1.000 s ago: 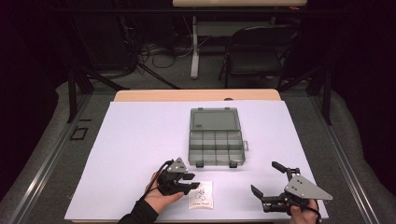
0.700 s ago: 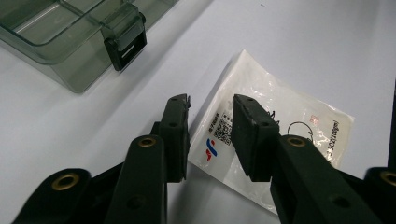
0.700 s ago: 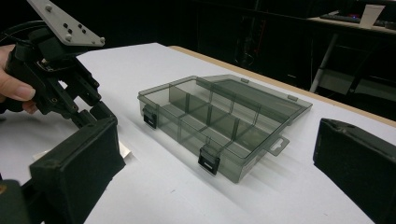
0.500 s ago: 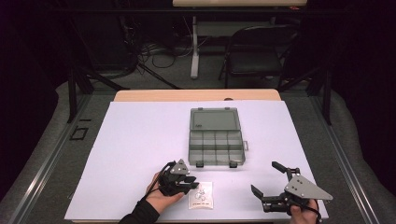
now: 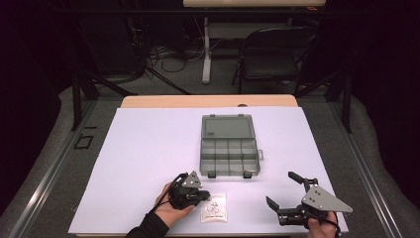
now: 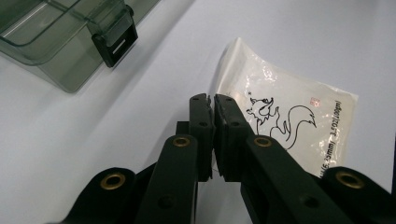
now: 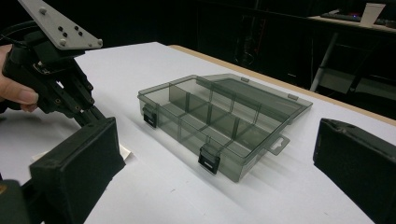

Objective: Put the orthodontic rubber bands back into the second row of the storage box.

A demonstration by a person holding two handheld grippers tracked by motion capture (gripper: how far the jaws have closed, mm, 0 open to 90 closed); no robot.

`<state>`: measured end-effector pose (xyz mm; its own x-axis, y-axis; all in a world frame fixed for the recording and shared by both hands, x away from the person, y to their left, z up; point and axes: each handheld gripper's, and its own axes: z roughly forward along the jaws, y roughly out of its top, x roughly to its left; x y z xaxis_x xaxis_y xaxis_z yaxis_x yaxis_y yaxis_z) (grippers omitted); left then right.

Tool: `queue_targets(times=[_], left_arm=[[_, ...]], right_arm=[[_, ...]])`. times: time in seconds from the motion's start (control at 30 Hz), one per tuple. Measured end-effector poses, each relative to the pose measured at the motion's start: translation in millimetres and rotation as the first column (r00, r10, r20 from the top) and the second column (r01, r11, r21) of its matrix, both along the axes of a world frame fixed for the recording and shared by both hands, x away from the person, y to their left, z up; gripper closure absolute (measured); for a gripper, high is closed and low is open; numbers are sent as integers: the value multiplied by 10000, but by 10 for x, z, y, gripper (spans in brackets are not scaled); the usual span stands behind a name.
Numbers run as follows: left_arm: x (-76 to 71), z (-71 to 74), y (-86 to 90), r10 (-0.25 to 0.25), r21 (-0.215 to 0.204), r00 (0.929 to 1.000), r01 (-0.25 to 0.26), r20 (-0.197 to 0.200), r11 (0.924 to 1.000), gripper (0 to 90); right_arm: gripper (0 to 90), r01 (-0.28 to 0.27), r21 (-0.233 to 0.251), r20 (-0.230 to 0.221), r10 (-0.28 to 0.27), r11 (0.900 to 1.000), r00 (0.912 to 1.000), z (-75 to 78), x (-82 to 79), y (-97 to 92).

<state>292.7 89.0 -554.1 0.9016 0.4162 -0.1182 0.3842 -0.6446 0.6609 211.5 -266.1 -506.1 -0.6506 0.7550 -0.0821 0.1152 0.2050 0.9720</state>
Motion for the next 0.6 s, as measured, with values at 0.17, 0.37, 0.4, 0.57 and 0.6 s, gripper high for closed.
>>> queue_targets(times=[0.17, 0.37, 0.4, 0.57, 0.6], left_arm=[[4, 15, 13, -130, -74, 9999, 130, -9, 9999, 888], [-8, 94, 35, -226, -404, 9997, 229, 74, 9989, 892], [-15, 121, 43, -209, -496, 9997, 215, 140, 9985, 892], [-42, 261, 105, -224, -1014, 9989, 265, 411, 9945, 893], [-47, 288, 115, -234, -1081, 9985, 288, 504, 9937, 893]], right_arm=[[3, 2, 3, 3, -2, 10000, 10000, 0, 0, -1], [3, -28, -4, -22, 28, 10000, 10000, 3, -2, -4], [3, -25, -1, -22, 25, 10000, 10000, 3, -2, -4], [3, -20, 48, 1, 20, 10000, 10000, 2, 0, -4], [3, -13, 40, -8, 13, 10000, 10000, 3, -1, -5]])
